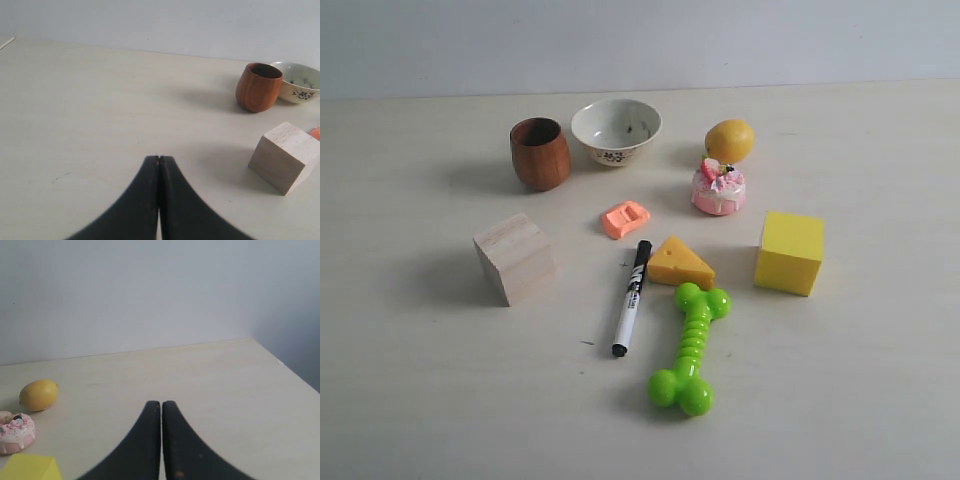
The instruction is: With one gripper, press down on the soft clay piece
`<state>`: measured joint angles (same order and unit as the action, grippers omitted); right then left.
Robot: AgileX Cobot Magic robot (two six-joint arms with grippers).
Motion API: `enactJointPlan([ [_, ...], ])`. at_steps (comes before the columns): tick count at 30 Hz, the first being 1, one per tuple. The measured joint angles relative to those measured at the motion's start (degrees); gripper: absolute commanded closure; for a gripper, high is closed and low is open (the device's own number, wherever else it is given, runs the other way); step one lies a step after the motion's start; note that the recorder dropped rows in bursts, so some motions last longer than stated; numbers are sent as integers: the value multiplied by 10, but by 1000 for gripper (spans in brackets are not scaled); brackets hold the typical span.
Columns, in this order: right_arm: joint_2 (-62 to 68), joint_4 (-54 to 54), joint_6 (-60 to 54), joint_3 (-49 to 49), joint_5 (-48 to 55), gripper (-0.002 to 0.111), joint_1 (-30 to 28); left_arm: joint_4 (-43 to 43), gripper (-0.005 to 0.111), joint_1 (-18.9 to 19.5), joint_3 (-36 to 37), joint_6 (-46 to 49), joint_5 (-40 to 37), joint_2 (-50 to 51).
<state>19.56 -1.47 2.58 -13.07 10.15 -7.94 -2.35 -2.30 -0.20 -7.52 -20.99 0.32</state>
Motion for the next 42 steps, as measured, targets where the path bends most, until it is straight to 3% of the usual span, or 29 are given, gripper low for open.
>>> enactJointPlan([
  [11,-130,15,2,128,-34,105,39,0,107,0,0,0,0,0],
  [20,-170,15,2,128,52,105,39,0,107,0,0,0,0,0],
  [42,-172,9,2,128,69,105,39,0,107,0,0,0,0,0],
])
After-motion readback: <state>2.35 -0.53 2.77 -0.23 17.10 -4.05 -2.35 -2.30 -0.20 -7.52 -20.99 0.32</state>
